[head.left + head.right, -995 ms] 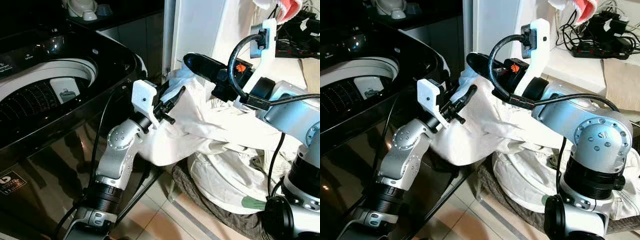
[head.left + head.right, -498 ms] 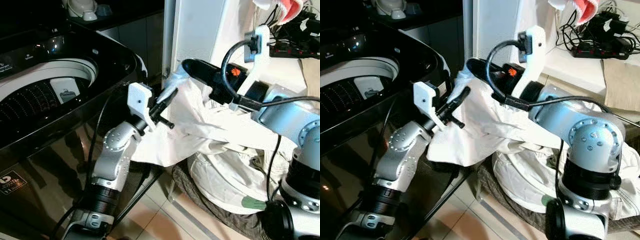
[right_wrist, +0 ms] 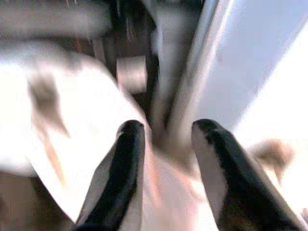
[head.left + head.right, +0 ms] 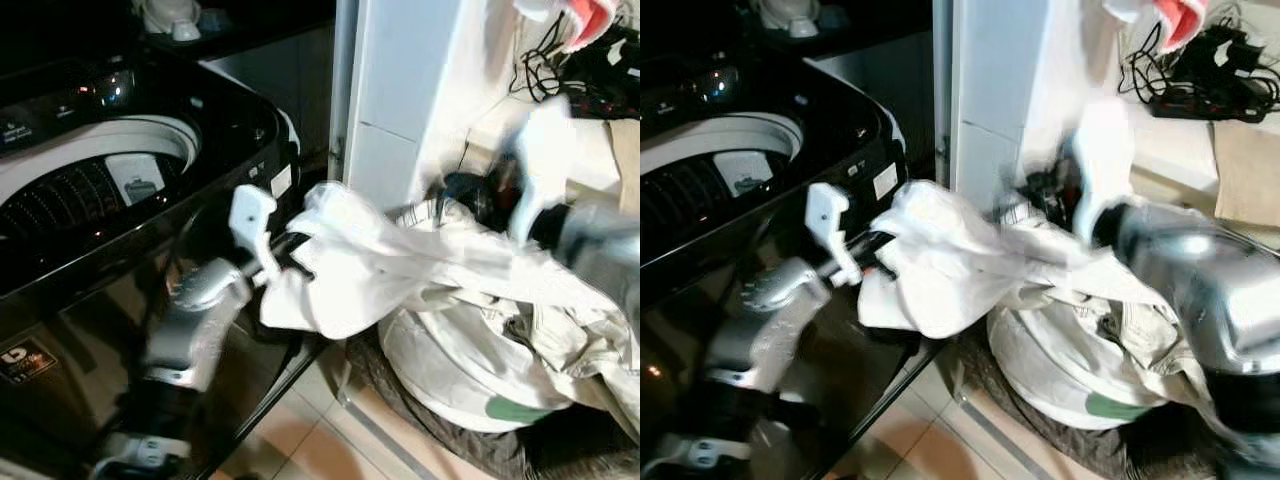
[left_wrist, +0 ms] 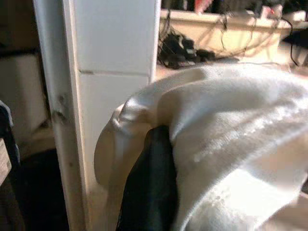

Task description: Clothes washing

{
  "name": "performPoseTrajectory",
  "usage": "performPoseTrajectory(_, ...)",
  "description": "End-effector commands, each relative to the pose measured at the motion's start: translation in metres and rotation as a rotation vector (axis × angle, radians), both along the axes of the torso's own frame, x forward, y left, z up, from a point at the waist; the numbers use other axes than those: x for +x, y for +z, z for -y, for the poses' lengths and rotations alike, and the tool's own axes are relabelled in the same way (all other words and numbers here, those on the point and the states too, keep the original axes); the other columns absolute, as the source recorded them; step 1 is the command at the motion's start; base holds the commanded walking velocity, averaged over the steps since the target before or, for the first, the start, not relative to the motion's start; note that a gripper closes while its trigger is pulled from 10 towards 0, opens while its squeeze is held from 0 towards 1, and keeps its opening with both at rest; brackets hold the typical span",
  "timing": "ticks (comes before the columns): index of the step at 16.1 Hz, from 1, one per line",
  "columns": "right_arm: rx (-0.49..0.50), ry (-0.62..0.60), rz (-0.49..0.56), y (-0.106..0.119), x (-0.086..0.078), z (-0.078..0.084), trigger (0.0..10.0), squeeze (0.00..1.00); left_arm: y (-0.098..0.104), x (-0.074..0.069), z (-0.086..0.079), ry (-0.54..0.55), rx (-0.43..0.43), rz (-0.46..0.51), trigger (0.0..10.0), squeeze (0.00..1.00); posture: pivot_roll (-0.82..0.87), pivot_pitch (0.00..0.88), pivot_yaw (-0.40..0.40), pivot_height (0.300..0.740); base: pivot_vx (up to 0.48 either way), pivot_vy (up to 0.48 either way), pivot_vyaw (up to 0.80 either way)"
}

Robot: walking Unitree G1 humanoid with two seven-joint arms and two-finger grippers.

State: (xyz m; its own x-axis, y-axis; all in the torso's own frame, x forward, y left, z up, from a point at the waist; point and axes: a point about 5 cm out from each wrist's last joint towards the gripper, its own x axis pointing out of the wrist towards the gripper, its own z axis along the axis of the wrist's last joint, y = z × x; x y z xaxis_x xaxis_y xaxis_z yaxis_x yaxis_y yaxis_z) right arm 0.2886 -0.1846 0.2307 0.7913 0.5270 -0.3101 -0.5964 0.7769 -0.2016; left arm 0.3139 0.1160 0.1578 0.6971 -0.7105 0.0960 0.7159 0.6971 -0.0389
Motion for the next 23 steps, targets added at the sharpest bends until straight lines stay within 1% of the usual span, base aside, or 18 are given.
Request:
performPoseTrajectory(1, -0.122, 0.020, -0.035, -0.015, 0.000, 0.004, 10.0, 1.00, 0.006, -0.004, 0.005, -0.072, -0.014, 0.003, 0.0, 0.00, -0.10, 0.000, -0.007, 0.740, 0.000, 0.000, 0.00)
performPoseTrajectory(2, -0.191, 0.028, -0.066, -0.025, -0.003, 0.010, 10.0, 1.00, 0.006, -0.007, 0.005, -0.105, -0.014, -0.006, 0.0, 0.00, -0.10, 0.000, -0.007, 0.740, 0.000, 0.000, 0.00)
performPoseTrajectory(3, -0.302, 0.046, -0.113, -0.041, -0.007, 0.020, 10.0, 1.00, 0.007, -0.012, 0.004, -0.163, -0.012, -0.021, 0.0, 0.00, -0.10, 0.000, -0.010, 0.740, 0.000, 0.000, 0.00)
performPoseTrajectory(4, -0.371, 0.059, -0.124, -0.052, -0.009, 0.025, 10.0, 1.00, 0.008, -0.015, 0.002, -0.202, -0.010, -0.036, 0.0, 0.00, -0.10, 0.000, -0.011, 0.740, 0.000, 0.000, 0.00)
performPoseTrajectory(5, -0.414, 0.068, -0.105, -0.059, -0.008, 0.026, 10.0, 1.00, 0.009, -0.020, 0.000, -0.252, -0.015, -0.058, 0.0, 0.00, -0.10, 0.000, -0.011, 0.740, 0.000, 0.000, 0.00)
performPoseTrajectory(6, -0.435, 0.071, -0.095, -0.062, -0.007, 0.026, 10.0, 1.00, 0.009, -0.022, 0.000, -0.274, -0.015, -0.069, 0.0, 0.00, -0.10, 0.000, -0.010, 0.740, 0.000, 0.000, 0.00)
performPoseTrajectory(7, -0.478, 0.075, -0.117, -0.071, -0.007, 0.028, 10.0, 1.00, 0.009, -0.026, -0.003, -0.314, 0.001, -0.091, 0.0, 0.00, -0.10, 0.000, -0.010, 0.740, 0.000, 0.000, 0.00)
performPoseTrajectory(8, -0.532, 0.079, -0.142, -0.079, -0.008, 0.031, 10.0, 0.56, 0.008, -0.028, -0.006, -0.339, 0.016, -0.112, 0.0, 0.00, -0.09, 0.000, -0.011, 0.740, 0.000, 0.000, 0.00)
performPoseTrajectory(9, -0.593, 0.070, -0.107, -0.086, -0.005, 0.035, 10.0, 0.00, 0.007, -0.032, -0.010, -0.373, 0.038, -0.142, 0.0, 0.00, -0.09, 0.000, -0.011, 0.740, 0.000, 0.000, 0.00)
performPoseTrajectory(11, -0.623, 0.014, -0.027, -0.093, 0.004, 0.039, 10.0, 0.00, 0.005, -0.039, -0.014, -0.422, 0.059, -0.196, 0.0, 0.00, -0.09, 0.000, -0.012, 0.740, 0.000, 0.000, 0.00)
performPoseTrajectory(13, -0.622, -0.002, -0.007, -0.096, 0.008, 0.039, 10.0, 0.00, 0.004, -0.040, -0.015, -0.436, 0.080, -0.214, 0.0, 0.00, -0.09, 0.000, -0.012, 0.740, 0.000, 0.000, 0.00)
performPoseTrajectory(15, -0.596, -0.003, 0.004, -0.101, 0.009, 0.037, 10.0, 0.00, 0.003, -0.041, -0.018, -0.430, 0.099, -0.221, 0.0, 0.00, -0.09, 0.000, -0.012, 0.740, 0.000, 0.000, 0.00)
performPoseTrajectory(16, -0.584, -0.007, 0.016, -0.101, 0.010, 0.037, 8.5, 0.00, 0.003, -0.040, -0.019, -0.430, 0.101, -0.223, 0.0, 0.00, -0.09, 0.000, -0.011, 0.740, 0.000, 0.000, 0.00)
performPoseTrajectory(17, -0.577, -0.009, 0.029, -0.100, 0.012, 0.037, 5.0, 0.00, 0.003, -0.039, -0.020, -0.417, 0.113, -0.218, 0.0, 0.00, -0.09, 0.000, -0.011, 0.740, 0.000, 0.000, 0.00)
performPoseTrajectory(19, -0.552, -0.004, 0.052, -0.096, 0.014, 0.036, 0.0, 0.00, 0.003, -0.038, -0.022, -0.406, 0.130, -0.217, 0.0, 0.00, -0.09, 0.000, -0.008, 0.740, 0.000, 0.000, 0.00)
performPoseTrajectory(23, -0.503, 0.022, 0.061, -0.094, 0.014, 0.031, 0.0, 0.00, 0.003, -0.037, -0.024, -0.399, 0.147, -0.215, 0.0, 0.00, -0.09, 0.000, -0.007, 0.740, 0.000, 0.000, 0.00)
